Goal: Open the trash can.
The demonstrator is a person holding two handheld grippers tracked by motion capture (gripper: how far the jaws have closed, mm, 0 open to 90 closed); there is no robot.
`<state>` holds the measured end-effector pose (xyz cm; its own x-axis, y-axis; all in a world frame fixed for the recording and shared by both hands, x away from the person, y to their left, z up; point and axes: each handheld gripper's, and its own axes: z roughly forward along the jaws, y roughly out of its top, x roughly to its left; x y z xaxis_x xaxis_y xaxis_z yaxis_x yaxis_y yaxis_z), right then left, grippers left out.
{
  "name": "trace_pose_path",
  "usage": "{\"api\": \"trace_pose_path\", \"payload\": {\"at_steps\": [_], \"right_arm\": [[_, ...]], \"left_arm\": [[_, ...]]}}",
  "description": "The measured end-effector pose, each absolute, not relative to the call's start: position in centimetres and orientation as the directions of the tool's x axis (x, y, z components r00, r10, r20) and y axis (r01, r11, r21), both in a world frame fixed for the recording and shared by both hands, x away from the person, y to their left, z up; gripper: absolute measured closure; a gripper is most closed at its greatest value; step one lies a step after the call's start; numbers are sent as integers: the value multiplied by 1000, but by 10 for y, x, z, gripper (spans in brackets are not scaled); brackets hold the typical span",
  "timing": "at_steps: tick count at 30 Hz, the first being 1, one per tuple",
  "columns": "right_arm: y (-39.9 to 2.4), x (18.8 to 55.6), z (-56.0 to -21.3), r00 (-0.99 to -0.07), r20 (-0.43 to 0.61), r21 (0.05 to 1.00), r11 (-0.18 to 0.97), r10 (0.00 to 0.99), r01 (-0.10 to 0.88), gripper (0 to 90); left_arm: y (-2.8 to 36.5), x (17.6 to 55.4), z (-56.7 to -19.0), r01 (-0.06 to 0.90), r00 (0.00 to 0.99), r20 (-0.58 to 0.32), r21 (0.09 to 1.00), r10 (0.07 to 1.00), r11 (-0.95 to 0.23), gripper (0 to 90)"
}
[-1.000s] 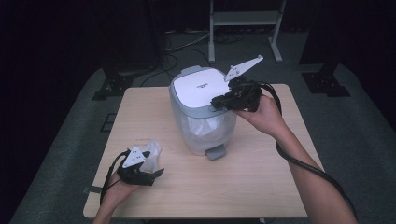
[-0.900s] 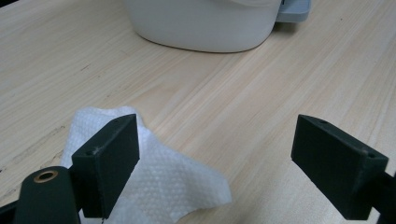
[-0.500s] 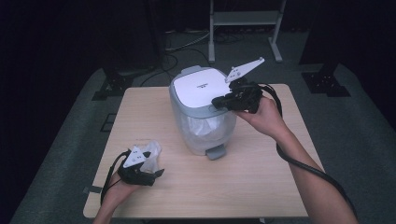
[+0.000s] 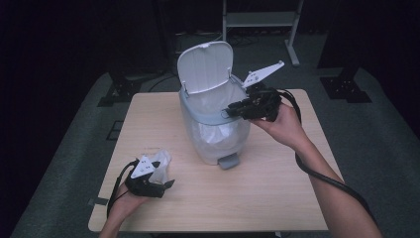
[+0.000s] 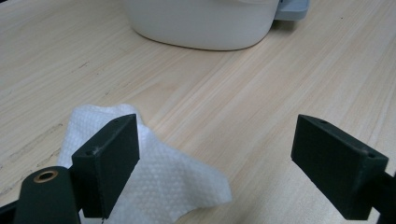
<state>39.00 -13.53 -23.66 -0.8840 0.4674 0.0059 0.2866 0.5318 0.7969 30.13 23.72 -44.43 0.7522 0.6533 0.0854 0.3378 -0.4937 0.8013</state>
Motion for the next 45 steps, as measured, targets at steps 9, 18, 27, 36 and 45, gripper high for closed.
{"api": "trace_pose_path", "payload": {"at_steps": [9, 18, 27, 36, 45], "right_arm": [[-171, 368, -243, -878, 34, 821, 488, 477, 296, 698], [-209, 354, -271, -854, 45, 800, 493, 519, 342, 677], [-239, 344, -306, -824, 84, 778, 480, 561, 406, 664], [-256, 338, -333, -808, 112, 773, 460, 578, 436, 641], [-265, 330, -361, -795, 148, 766, 440, 588, 469, 631]], "left_arm": [[237, 301, -444, 339, 748, 88, 801, 657, -494, 141], [240, 302, -444, 347, 734, 96, 797, 672, -494, 142], [244, 301, -441, 348, 727, 111, 791, 678, -503, 142], [244, 301, -441, 346, 719, 117, 794, 685, -499, 142], [243, 301, -439, 338, 720, 129, 793, 682, -507, 142]]}}
